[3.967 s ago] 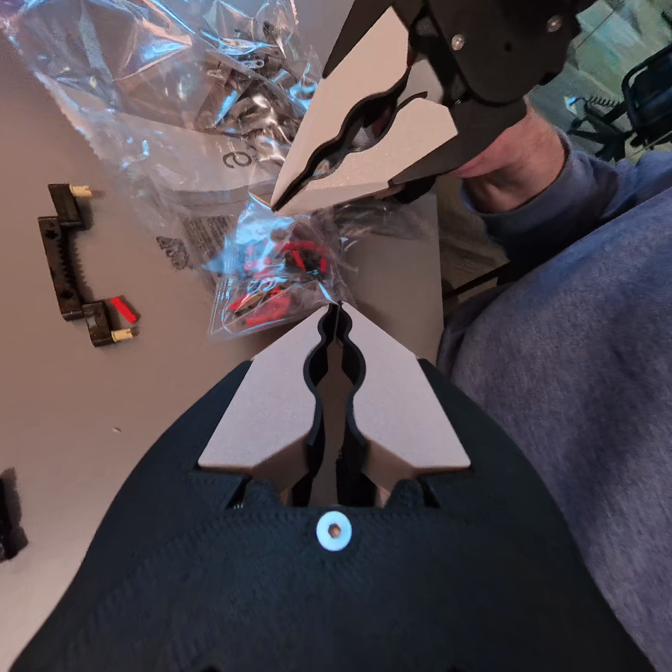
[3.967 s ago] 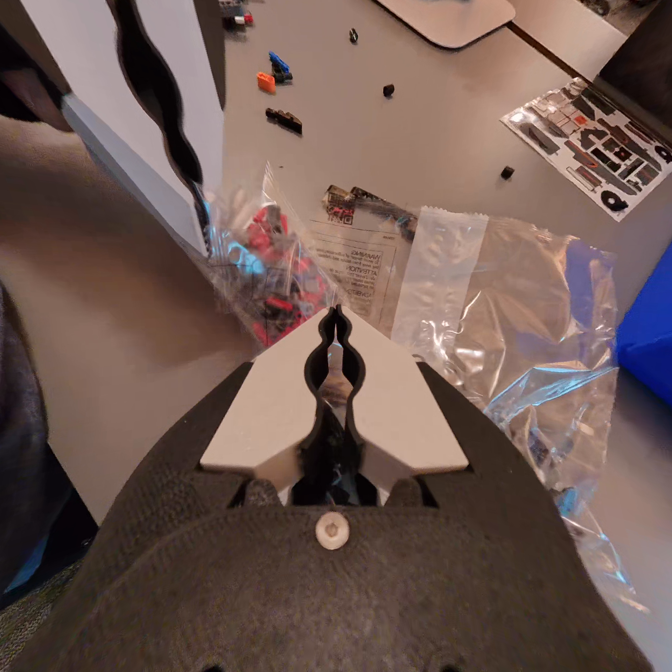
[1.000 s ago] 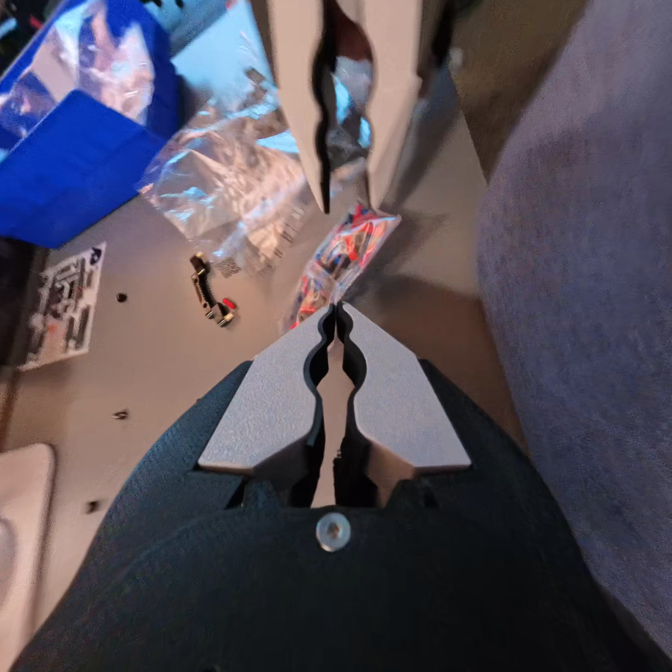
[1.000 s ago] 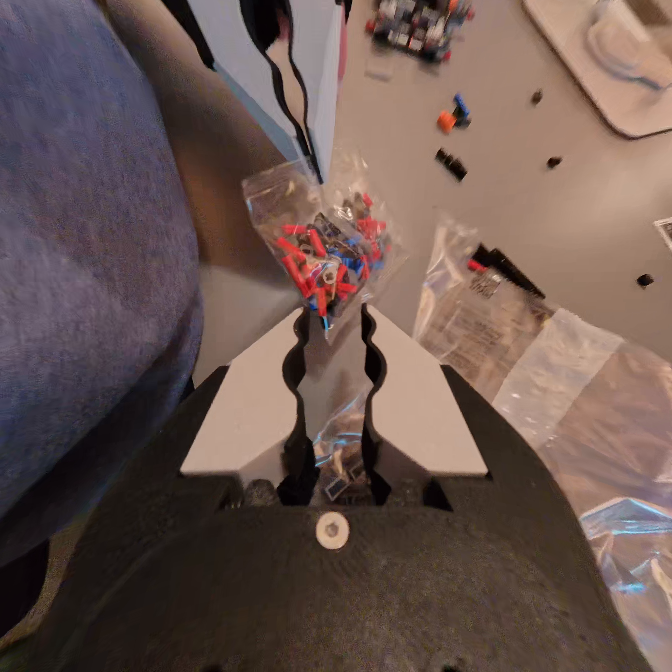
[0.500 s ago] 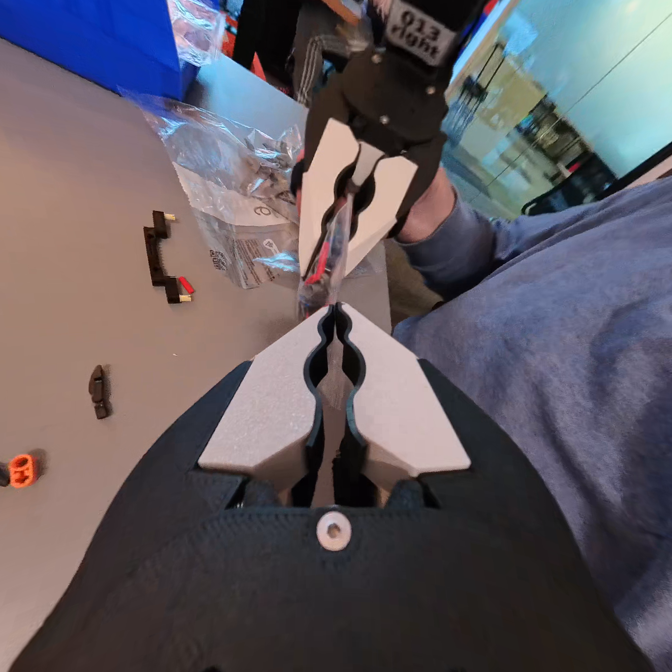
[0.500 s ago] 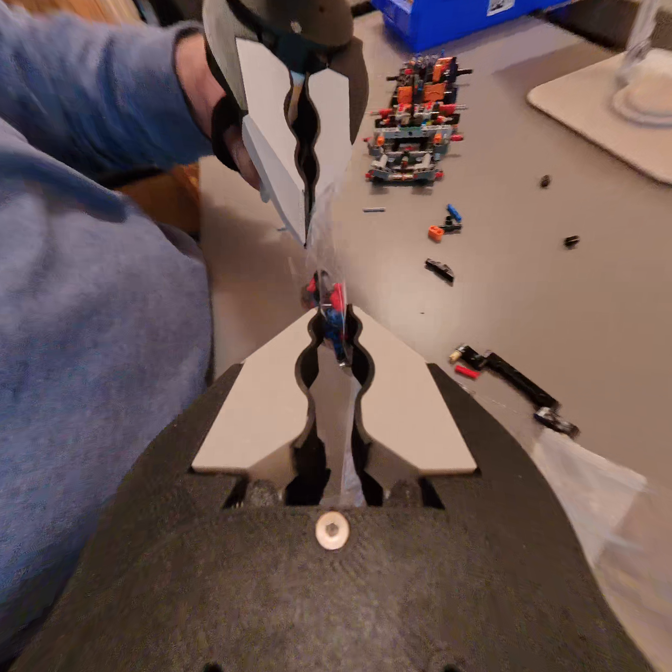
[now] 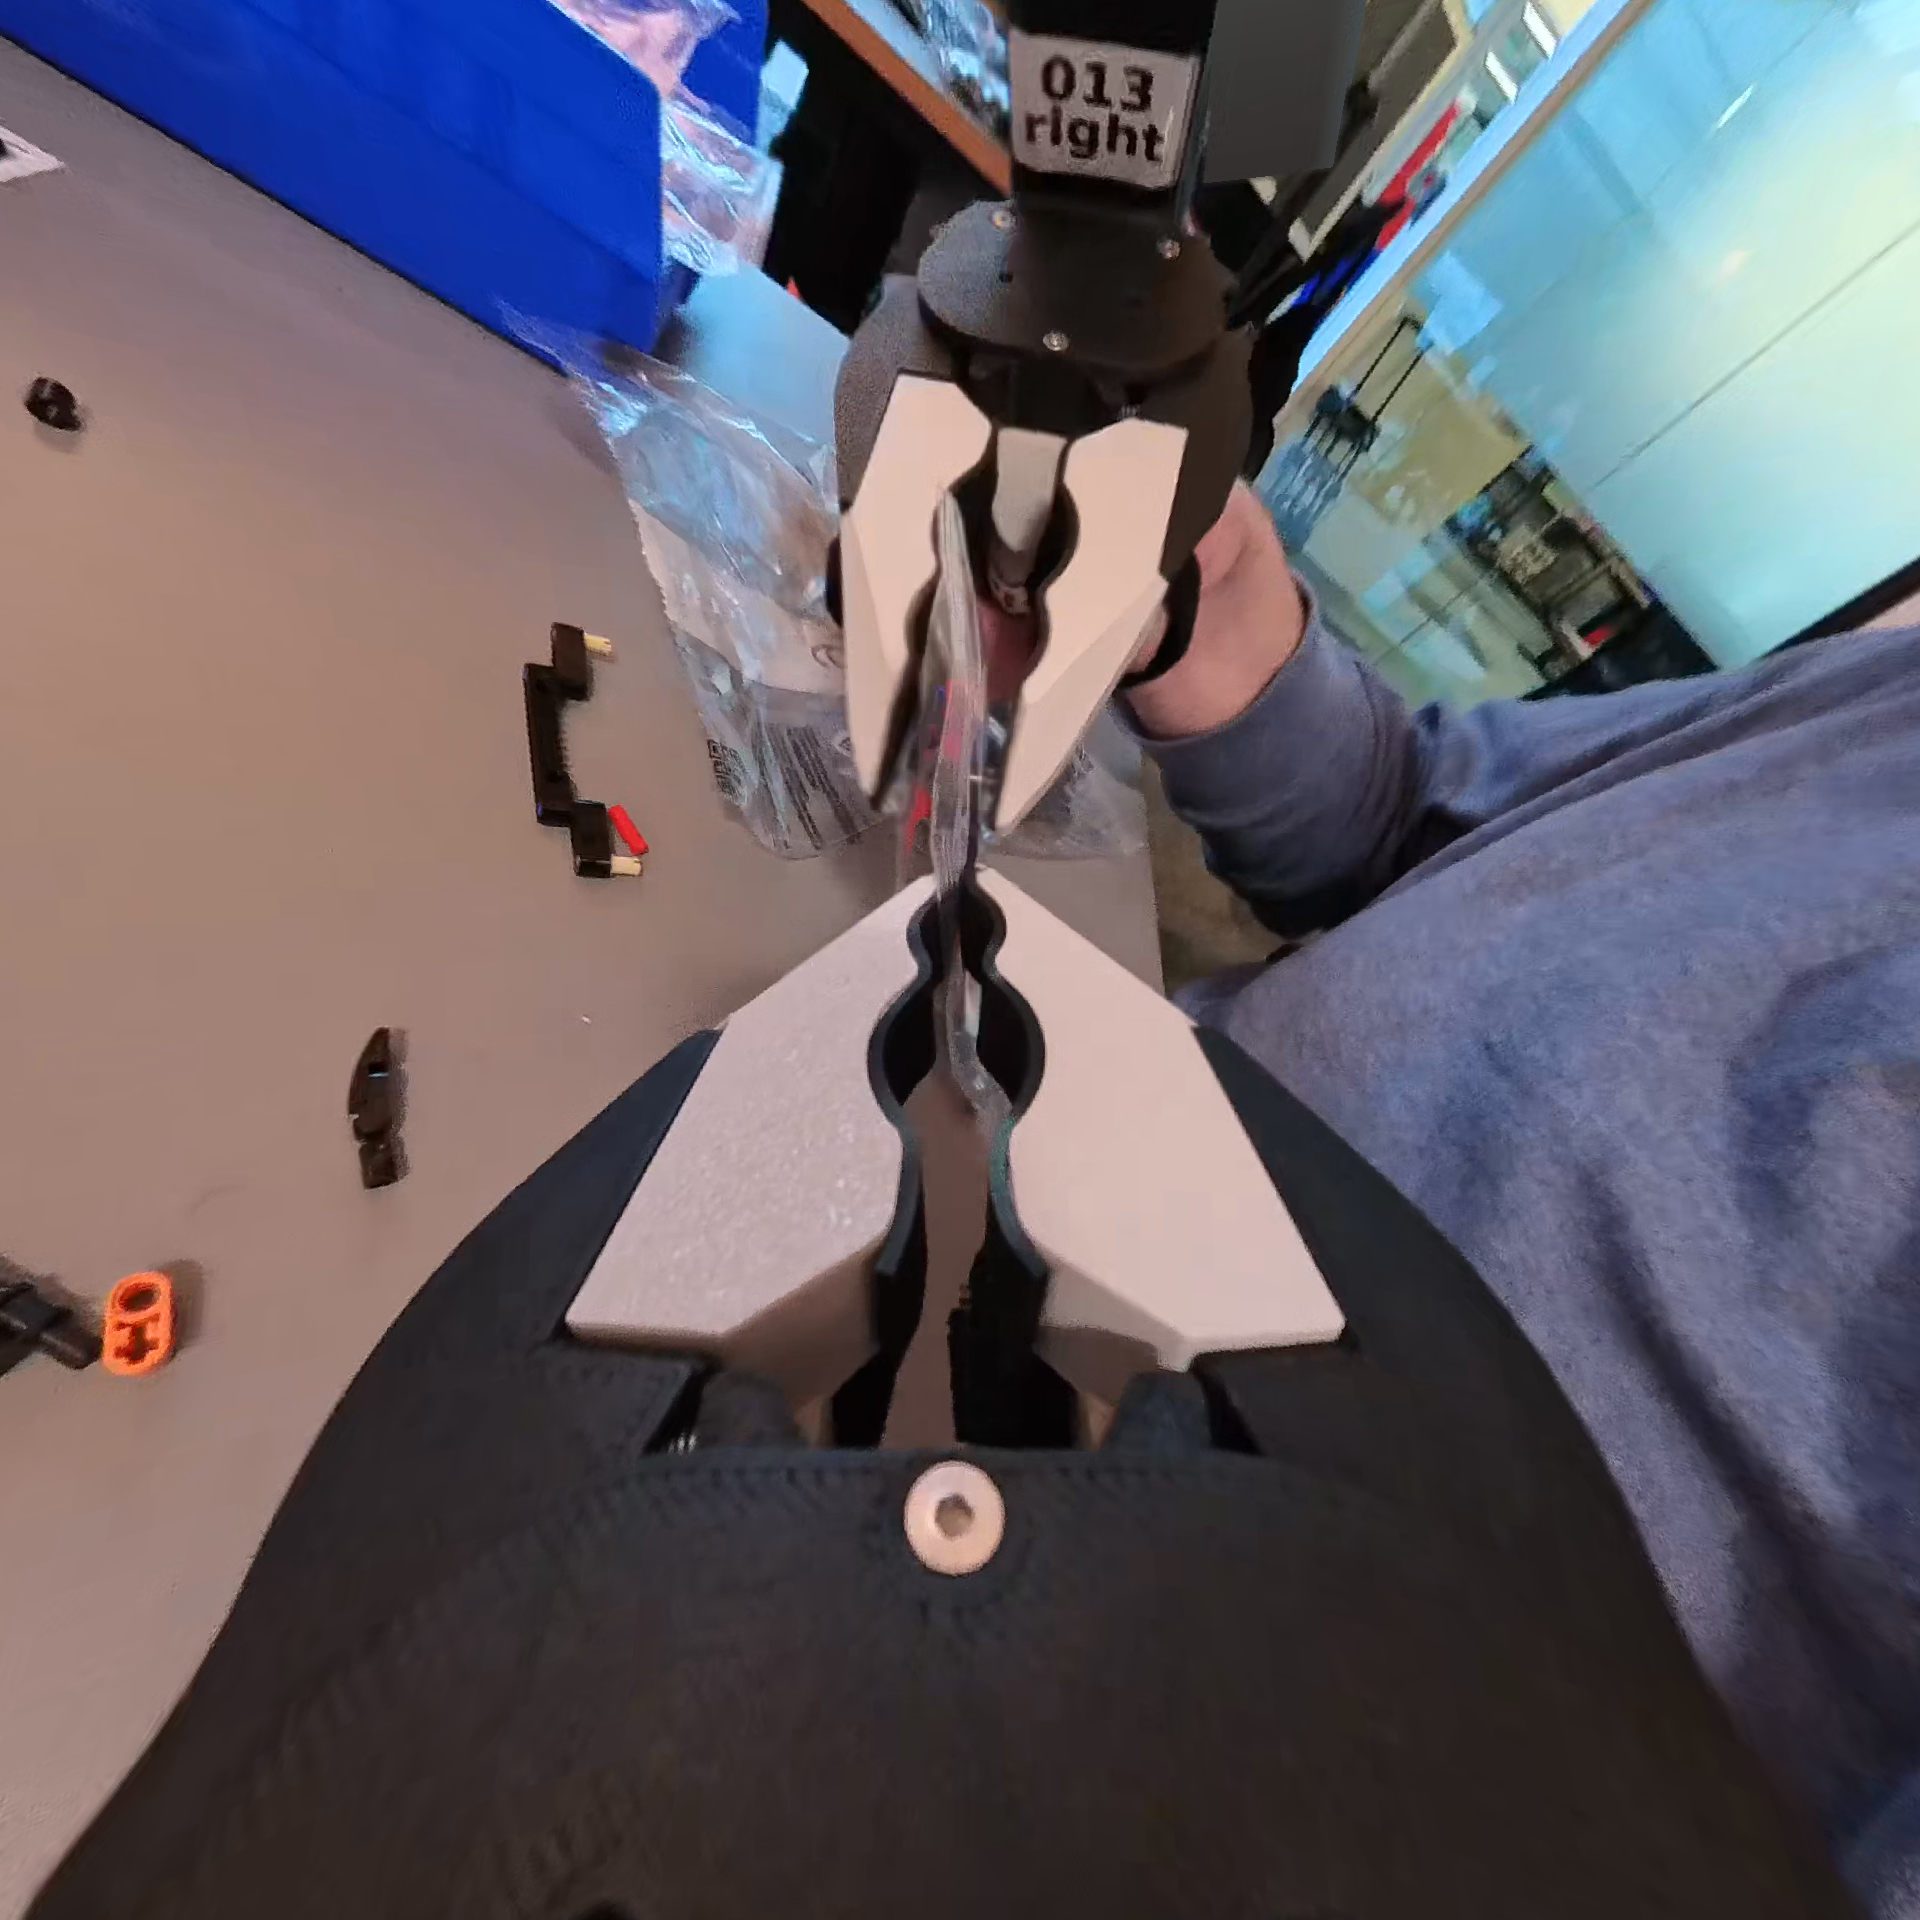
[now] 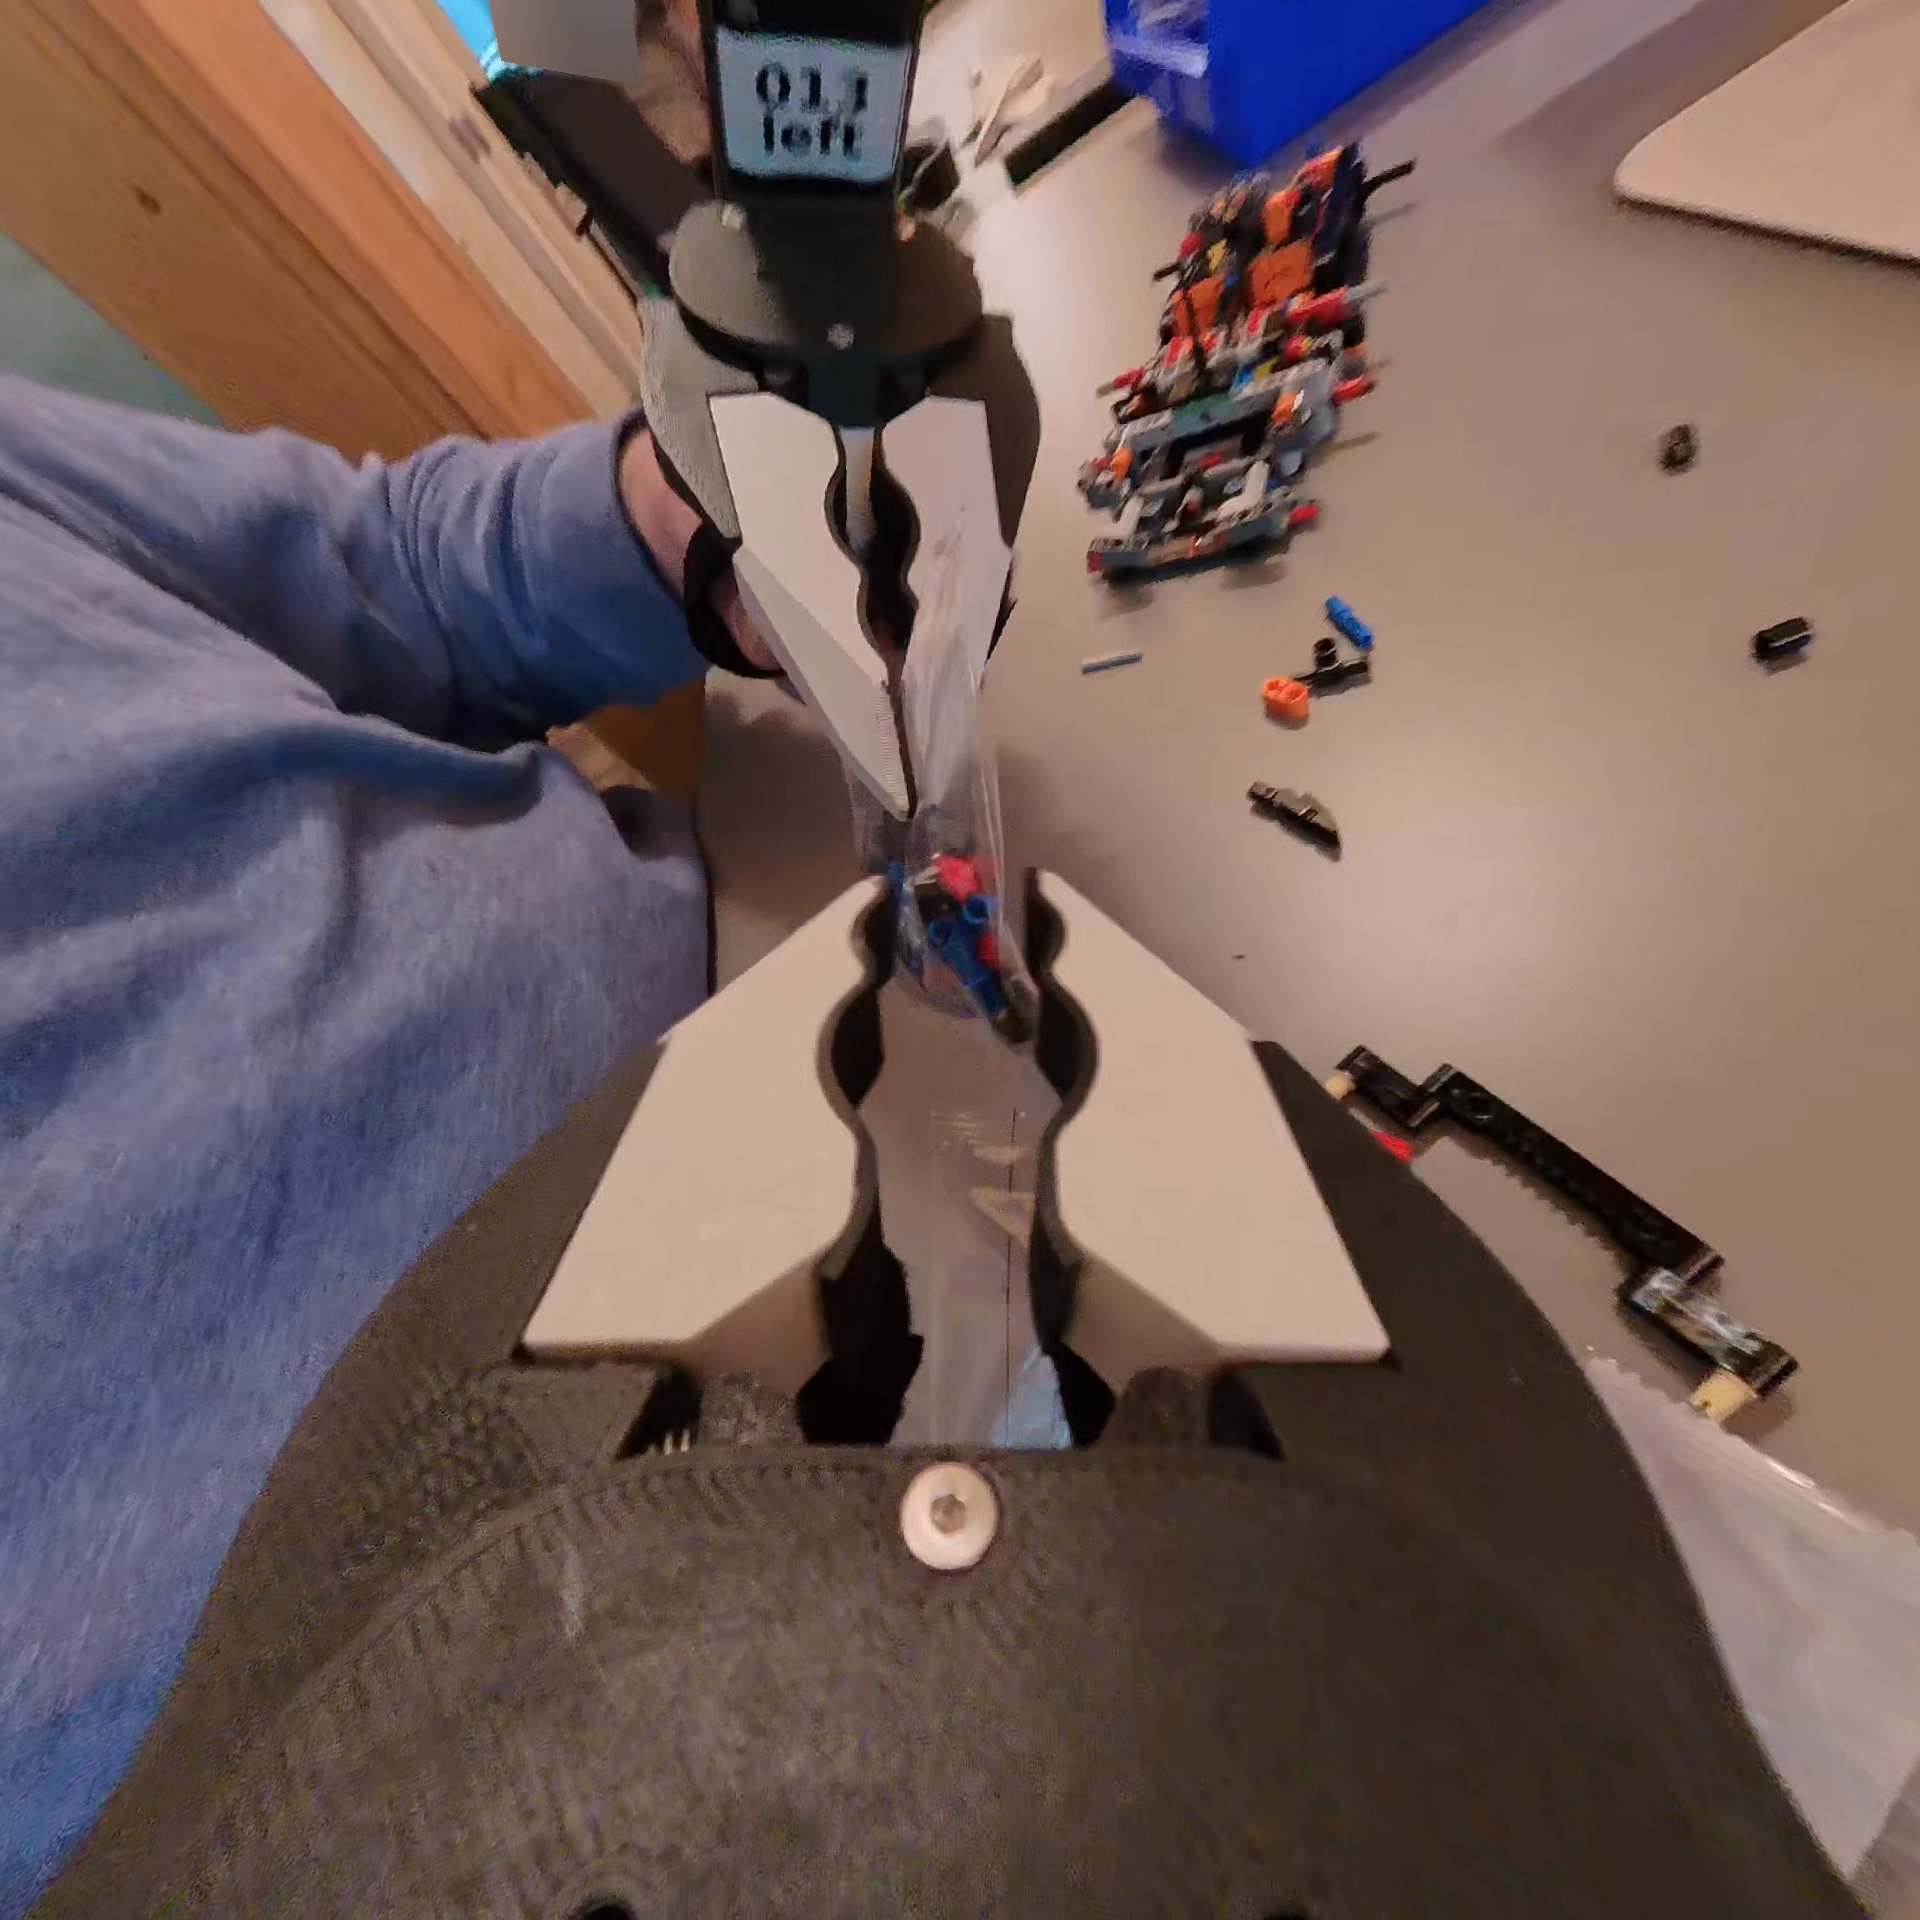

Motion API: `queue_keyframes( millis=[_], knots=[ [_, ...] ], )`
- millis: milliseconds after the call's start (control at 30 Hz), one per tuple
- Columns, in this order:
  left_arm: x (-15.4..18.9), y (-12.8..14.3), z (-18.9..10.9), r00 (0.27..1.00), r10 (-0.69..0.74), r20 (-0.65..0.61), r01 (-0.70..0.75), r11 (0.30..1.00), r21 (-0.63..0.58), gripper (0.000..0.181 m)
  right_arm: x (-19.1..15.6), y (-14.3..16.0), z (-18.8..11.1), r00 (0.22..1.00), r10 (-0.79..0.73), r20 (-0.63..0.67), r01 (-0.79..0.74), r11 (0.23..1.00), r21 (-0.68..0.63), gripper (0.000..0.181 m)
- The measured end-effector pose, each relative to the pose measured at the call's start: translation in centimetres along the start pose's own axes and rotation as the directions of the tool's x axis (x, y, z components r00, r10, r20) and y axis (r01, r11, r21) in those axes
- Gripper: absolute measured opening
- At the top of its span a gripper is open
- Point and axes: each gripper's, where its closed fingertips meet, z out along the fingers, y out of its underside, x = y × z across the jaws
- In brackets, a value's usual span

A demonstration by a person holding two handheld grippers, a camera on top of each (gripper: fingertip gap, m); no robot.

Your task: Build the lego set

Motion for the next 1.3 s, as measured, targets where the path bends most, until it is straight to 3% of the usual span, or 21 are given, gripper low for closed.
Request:
queue_keyframes(
  millis=[133,267,433,533,867,1000,1067,1300],
  knots=[
    [-0.3,-1.2,-1.0,0.996,-0.084,-0.037,0.087,0.990,0.109,0.000,0.8,-0.7,-0.8,1.000,0.024,-0.015,-0.023,0.997,0.067,0.041],
    [-0.3,-2.8,-1.8,0.986,-0.138,-0.097,0.156,0.962,0.223,0.000,0.3,-0.5,-0.6,0.999,0.034,0.040,-0.037,0.996,0.086,0.043],
    [0.3,-3.9,-1.9,0.971,-0.164,-0.175,0.213,0.927,0.309,0.000,-0.5,-1.7,-0.2,0.999,-0.021,0.039,0.015,0.990,0.140,0.012],
    [0.1,-4.2,-2.4,0.969,-0.164,-0.185,0.223,0.903,0.369,0.000,-0.8,-2.8,-0.7,0.998,-0.021,0.054,0.010,0.981,0.193,0.005],
    [0.3,-4.5,-3.0,0.959,-0.179,-0.222,0.263,0.854,0.448,0.000,-1.1,-3.7,-0.8,0.999,-0.013,0.032,0.006,0.980,0.197,0.005],
    [0.5,-4.7,-3.3,0.955,-0.174,-0.239,0.270,0.843,0.465,0.000,-1.3,-4.7,-1.4,0.999,-0.007,0.037,-0.003,0.966,0.257,0.022],
    [0.5,-4.7,-3.2,0.953,-0.178,-0.244,0.277,0.839,0.469,0.000,-1.1,-5.0,-1.7,1.000,-0.008,0.026,0.000,0.961,0.276,0.007],
    [0.5,-4.7,-2.9,0.955,-0.185,-0.232,0.278,0.831,0.481,0.000,-0.9,-5.2,-2.0,0.999,0.025,0.048,-0.039,0.951,0.308,0.005]
  ],
)
